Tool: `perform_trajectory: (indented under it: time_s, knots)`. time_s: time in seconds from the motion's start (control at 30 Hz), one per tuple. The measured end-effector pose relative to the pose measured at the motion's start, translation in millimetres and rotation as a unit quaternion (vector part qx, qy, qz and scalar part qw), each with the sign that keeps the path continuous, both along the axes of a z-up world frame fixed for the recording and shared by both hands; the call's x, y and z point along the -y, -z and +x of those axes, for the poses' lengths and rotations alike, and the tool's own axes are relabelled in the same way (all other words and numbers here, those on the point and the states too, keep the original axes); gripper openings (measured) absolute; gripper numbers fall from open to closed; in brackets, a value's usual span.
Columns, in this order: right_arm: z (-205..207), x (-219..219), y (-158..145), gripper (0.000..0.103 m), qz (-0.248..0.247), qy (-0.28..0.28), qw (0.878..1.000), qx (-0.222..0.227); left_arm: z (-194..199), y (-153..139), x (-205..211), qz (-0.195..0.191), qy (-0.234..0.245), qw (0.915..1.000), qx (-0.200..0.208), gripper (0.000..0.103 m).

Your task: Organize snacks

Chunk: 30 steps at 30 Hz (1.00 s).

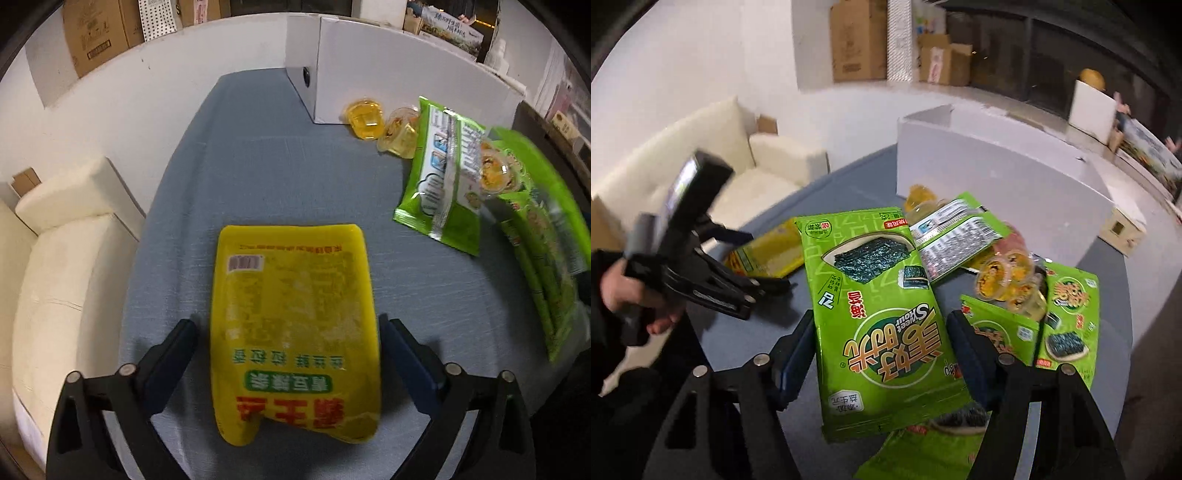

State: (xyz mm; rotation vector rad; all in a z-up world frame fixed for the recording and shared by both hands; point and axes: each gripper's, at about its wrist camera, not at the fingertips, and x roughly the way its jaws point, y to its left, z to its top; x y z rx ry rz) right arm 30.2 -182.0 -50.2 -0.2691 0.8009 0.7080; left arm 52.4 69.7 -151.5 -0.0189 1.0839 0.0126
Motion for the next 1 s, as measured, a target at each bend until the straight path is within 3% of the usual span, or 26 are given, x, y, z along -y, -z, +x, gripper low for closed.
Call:
perform_trajectory:
  time_s: [0.07, 0.13, 0.17, 0.2, 0.27, 0.37, 0.5, 0.8, 1.0]
  knots:
    - [-6, 1, -1, 0.074, 0.008, 0.008, 1.0, 0.0, -1, -6, 1, -0.001, 0.006, 1.0, 0.006, 0.079]
    - [-9, 6, -3, 0.074, 0.014, 0.011, 1.0, 0.003, -1, -9, 0, -0.009, 0.01, 0.9999, 0.004, 0.072]
    - [-11, 7, -4, 0.074, 0.018, 0.012, 1.0, 0.004, -3, -13, -2, -0.016, 0.009, 0.9998, 0.011, 0.063]
    - [-13, 9, -5, 0.074, 0.022, 0.011, 1.0, 0.005, -4, -17, -6, -0.026, 0.008, 0.9995, 0.019, 0.046]
    - [-12, 6, -7, 0.074, 0.029, 0.01, 1.0, 0.008, -4, -24, -10, -0.044, 0.008, 0.9988, 0.023, 0.039]
    - [-11, 1, -6, 0.074, 0.031, 0.012, 0.999, 0.011, -8, -27, -13, -0.052, 0.01, 0.9984, 0.022, 0.036]
    - [-7, 1, -8, 0.074, 0.036, 0.02, 0.999, 0.011, -12, -38, -9, -0.063, 0.016, 0.9973, 0.035, 0.025]
    - [-3, 13, -13, 0.074, 0.051, 0.048, 0.998, 0.009, -7, -47, 14, -0.071, 0.044, 0.9957, 0.04, 0.021]
    - [-4, 18, -22, 0.074, 0.061, 0.062, 0.996, 0.026, -12, -81, 17, -0.075, 0.05, 0.9922, 0.086, 0.021]
